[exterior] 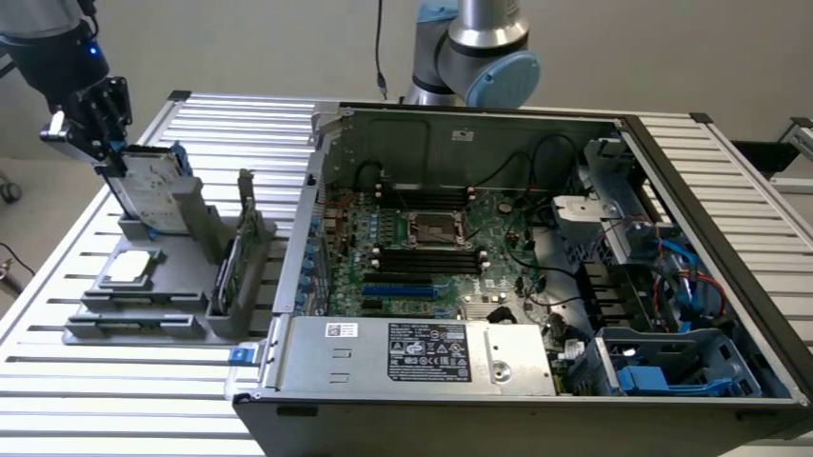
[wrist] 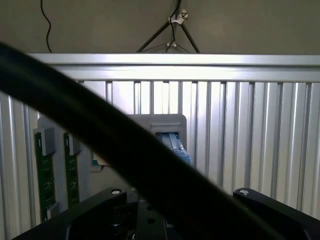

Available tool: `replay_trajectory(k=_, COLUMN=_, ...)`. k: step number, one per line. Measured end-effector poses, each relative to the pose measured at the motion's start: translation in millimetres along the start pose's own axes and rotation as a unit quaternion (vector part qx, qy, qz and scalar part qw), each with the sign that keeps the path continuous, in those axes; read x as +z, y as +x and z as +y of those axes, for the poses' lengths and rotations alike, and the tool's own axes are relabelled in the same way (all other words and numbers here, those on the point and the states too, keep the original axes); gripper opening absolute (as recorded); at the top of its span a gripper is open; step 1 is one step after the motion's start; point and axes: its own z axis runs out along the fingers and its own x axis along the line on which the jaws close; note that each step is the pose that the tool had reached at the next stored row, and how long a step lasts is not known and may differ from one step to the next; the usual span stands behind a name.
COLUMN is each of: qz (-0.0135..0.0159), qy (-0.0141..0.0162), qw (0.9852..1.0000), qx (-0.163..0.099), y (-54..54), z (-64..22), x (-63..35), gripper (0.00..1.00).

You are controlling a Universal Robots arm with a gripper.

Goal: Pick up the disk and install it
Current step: 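Pick up the disk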

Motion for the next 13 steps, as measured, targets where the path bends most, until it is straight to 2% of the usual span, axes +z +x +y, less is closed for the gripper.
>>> replay_trajectory(k=8, qz=-0.0001, qy=0.0001, qw=1.0, qx=0.0, y=0.0, z=0.0, x=-0.7, gripper=0.32)
replay_trajectory(k=13, qz=0.0, qy=0.0, qw=1.0, qx=0.0, y=0.0, z=0.1, x=-7.2, gripper=0.32)
